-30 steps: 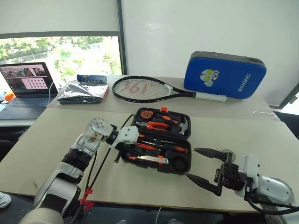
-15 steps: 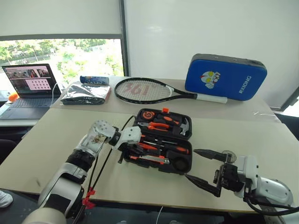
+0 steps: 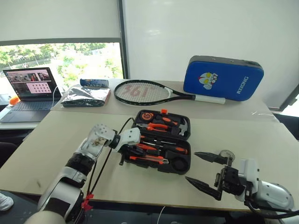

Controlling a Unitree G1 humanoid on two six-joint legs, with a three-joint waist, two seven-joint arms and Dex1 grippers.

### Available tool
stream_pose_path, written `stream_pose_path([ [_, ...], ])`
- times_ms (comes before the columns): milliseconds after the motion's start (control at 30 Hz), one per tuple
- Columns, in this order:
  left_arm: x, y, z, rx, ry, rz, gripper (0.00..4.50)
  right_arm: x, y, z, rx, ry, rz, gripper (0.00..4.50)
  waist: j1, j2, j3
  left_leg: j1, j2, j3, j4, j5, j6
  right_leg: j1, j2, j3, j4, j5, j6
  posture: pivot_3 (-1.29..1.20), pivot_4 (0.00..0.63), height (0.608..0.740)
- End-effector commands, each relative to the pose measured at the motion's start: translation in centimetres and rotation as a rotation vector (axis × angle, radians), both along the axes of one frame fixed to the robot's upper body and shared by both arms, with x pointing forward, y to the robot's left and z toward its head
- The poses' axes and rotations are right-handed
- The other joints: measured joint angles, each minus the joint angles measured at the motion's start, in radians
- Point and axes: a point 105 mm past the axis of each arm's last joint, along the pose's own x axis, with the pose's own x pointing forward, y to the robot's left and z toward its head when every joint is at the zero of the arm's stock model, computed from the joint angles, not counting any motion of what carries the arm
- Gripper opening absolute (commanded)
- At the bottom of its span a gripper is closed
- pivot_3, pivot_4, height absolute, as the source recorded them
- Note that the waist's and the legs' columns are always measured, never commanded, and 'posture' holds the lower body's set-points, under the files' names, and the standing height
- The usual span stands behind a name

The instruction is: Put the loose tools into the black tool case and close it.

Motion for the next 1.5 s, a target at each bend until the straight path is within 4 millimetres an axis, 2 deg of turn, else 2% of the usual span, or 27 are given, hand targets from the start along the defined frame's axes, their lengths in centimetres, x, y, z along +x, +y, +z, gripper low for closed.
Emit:
stream_pose_path([
  [33, -0.9, 1.1, 4.3, -0.228, -0.077, -0.043, 0.71, -1.0, -2.5, 1.4, -0.030, -0.051, -0.087, 4.50, -0.002, -0.001, 0.001, -0.004, 0.000, 0.000, 0.000, 0.000, 0.000, -0.003, 0.000, 0.000, 0.000, 0.002, -0.004, 0.00, 0.150, 0.740],
  [133, -1.9, 3.6, 5.9, -0.293, -0.140, -0.063, 1.83, -1.9, -4.4, 1.0, -0.051, -0.032, -0.166, 4.50, -0.002, -0.002, 0.001, -0.013, 0.000, 0.000, 0.000, 0.000, 0.000, -0.013, 0.000, 0.000, 0.001, 0.004, -0.007, 0.00, 0.150, 0.740],
  [167, -2.3, 4.6, 6.1, -0.304, -0.145, -0.054, 1.92, -2.4, -5.0, 0.7, -0.068, -0.025, -0.190, 4.50, -0.004, -0.002, 0.001, -0.013, 0.000, -0.001, 0.000, 0.000, 0.000, -0.014, 0.000, 0.000, 0.001, 0.004, -0.007, 0.00, 0.150, 0.740],
  [200, -2.7, 5.8, 6.0, -0.298, -0.146, -0.038, 2.38, -2.9, -5.9, 0.3, -0.079, -0.008, -0.231, 4.50, -0.007, -0.002, 0.001, -0.012, 0.000, 0.000, -0.001, 0.000, 0.000, -0.014, 0.000, 0.000, 0.001, 0.004, -0.007, 0.00, 0.150, 0.740],
  [300, -3.9, 9.2, 4.8, -0.257, -0.119, 0.039, 3.38, -4.5, -8.2, -1.1, -0.119, 0.048, -0.334, 4.50, -0.010, -0.001, 0.001, -0.009, 0.001, 0.001, -0.004, 0.000, 0.000, -0.012, 0.000, 0.001, 0.000, 0.003, -0.007, 0.00, 0.150, 0.740],
  [400, -4.8, 11.5, 3.8, -0.235, -0.084, 0.120, 4.44, -5.7, -9.6, -2.3, -0.144, 0.099, -0.403, 4.50, -0.008, -0.001, 0.001, -0.008, 0.001, 0.001, -0.005, 0.000, 0.000, -0.012, 0.000, 0.001, 0.000, 0.003, -0.008, 0.00, 0.150, 0.740],
  [533, -5.6, 12.9, 3.4, -0.230, -0.081, 0.175, 4.44, -5.8, -10.4, -3.0, -0.188, 0.142, -0.428, 4.50, -0.005, -0.002, 0.002, -0.008, 0.002, 0.002, -0.003, 0.000, -0.001, -0.011, -0.001, 0.001, 0.000, -0.001, -0.002, 0.00, 0.150, 0.740],
  [633, -6.1, 12.3, 3.8, -0.257, -0.080, 0.164, 4.44, -3.2, -10.1, -2.2, -0.217, 0.152, -0.413, 4.50, -0.005, -0.002, 0.002, -0.006, 0.002, 0.003, -0.003, 0.001, -0.001, -0.011, -0.001, 0.002, 0.000, -0.001, -0.002, 0.00, 0.150, 0.740],
  [833, -6.4, 10.4, 3.9, -0.317, -0.081, 0.133, 4.44, 3.0, -9.8, -1.7, -0.422, 0.298, -0.335, 4.50, -0.021, -0.002, 0.002, -0.003, 0.002, 0.006, -0.004, 0.001, 0.000, -0.009, 0.001, 0.007, 0.000, 0.002, -0.002, 0.00, 0.150, 0.740],
  [933, -6.6, 9.5, 4.0, -0.330, -0.082, 0.115, 4.44, 5.2, -10.1, -1.9, -0.498, 0.362, -0.331, 4.50, -0.014, -0.002, 0.002, -0.007, 0.002, 0.004, -0.005, 0.001, 0.000, -0.014, 0.003, 0.006, 0.000, 0.004, -0.008, 0.00, 0.150, 0.740],
  [1100, -7.0, 8.4, 4.0, -0.337, -0.076, 0.097, 4.44, 7.5, -11.1, -2.7, -0.595, 0.428, -0.348, 4.50, -0.003, -0.002, 0.002, -0.011, 0.000, 0.004, -0.005, -0.001, 0.002, -0.016, 0.000, 0.006, -0.001, 0.003, -0.007, 0.00, 0.150, 0.740],
  [1300, -7.3, 8.1, 3.8, -0.335, -0.072, 0.094, 4.50, 8.9, -11.4, -4.0, -0.655, 0.475, -0.325, 2.83, -0.006, -0.002, 0.003, -0.011, 0.000, 0.005, -0.004, -0.001, 0.003, -0.016, -0.001, 0.006, -0.002, 0.003, -0.006, 0.00, 0.150, 0.740],
  [1333, -7.3, 8.1, 3.9, -0.334, -0.074, 0.094, 4.50, 9.1, -11.7, -4.0, -0.665, 0.479, -0.332, 2.36, -0.006, -0.002, 0.003, -0.011, 0.000, 0.005, -0.004, -0.001, 0.003, -0.016, 0.000, 0.006, -0.001, 0.003, -0.007, 0.00, 0.150, 0.740],
  [1400, -7.3, 8.1, 3.9, -0.333, -0.076, 0.094, 4.50, 9.5, -11.9, -3.9, -0.672, 0.467, -0.333, 1.59, -0.007, -0.002, 0.003, -0.010, 0.000, 0.005, -0.004, -0.001, 0.003, -0.016, 0.000, 0.006, -0.001, 0.003, -0.007, 0.00, 0.150, 0.740],
  [1467, -7.3, 8.0, 3.9, -0.332, -0.078, 0.093, 4.50, 9.8, -12.0, -3.5, -0.674, 0.446, -0.329, 1.06, -0.008, -0.001, 0.003, -0.010, 0.000, 0.005, -0.004, -0.001, 0.003, -0.016, 0.000, 0.007, -0.001, 0.004, -0.007, 0.00, 0.150, 0.740],
  [1500, -7.3, 8.0, 3.9, -0.332, -0.079, 0.092, 4.50, 9.9, -11.4, -3.1, -0.662, 0.417, -0.285, 0.66, -0.008, -0.001, 0.003, -0.010, 0.000, 0.005, -0.004, -0.001, 0.003, -0.016, 0.000, 0.007, -0.001, 0.004, -0.007, 0.00, 0.150, 0.740],
])
